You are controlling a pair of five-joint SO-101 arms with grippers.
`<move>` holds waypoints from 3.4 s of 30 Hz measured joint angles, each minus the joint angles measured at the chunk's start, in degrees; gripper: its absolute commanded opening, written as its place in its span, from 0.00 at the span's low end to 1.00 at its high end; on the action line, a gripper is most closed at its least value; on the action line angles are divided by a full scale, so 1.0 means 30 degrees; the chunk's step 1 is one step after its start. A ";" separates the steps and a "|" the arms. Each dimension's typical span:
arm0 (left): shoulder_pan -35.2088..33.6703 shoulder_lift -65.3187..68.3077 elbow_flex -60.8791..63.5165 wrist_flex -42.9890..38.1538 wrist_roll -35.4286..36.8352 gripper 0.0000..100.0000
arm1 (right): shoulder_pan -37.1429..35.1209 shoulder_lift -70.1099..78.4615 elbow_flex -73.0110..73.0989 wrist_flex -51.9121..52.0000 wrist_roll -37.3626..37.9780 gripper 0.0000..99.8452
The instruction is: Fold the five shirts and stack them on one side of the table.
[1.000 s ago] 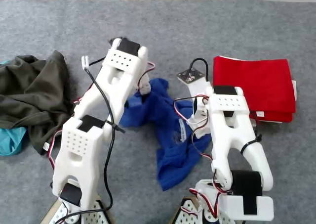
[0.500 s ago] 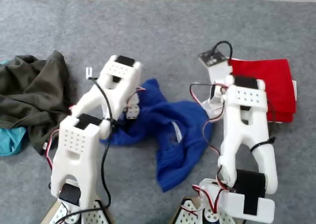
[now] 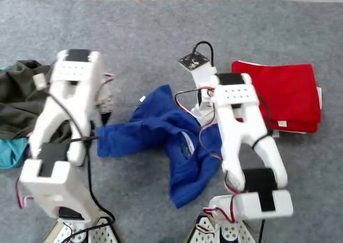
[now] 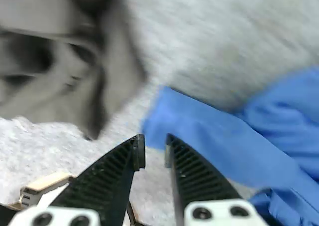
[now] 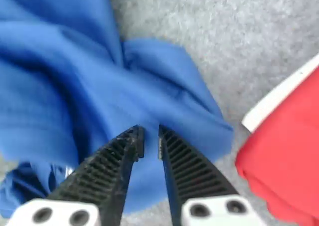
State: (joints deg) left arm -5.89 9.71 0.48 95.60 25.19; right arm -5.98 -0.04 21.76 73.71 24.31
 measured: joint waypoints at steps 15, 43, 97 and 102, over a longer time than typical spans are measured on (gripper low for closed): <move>-0.0908 0.0264 -0.0615 -0.0733 0.2725 0.24 | -0.2198 0.3077 -0.3604 0.3663 -0.1055 0.06; -1.8960 0.0645 -0.1934 0.1407 -0.4923 0.24 | -1.3451 1.6059 -1.9194 0.3546 0.3458 0.14; -1.2513 0.0645 0.1905 0.1436 -0.6183 0.24 | -0.7414 1.1575 -1.7905 -0.1963 -0.6535 0.30; -1.3949 0.0645 0.1934 0.1436 -0.6183 0.24 | -0.8322 1.6147 -1.8989 -0.3165 -0.7883 0.19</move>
State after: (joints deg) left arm -47.74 11.65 6.29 99.91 6.64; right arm -30.95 48.40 -35.21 64.22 0.66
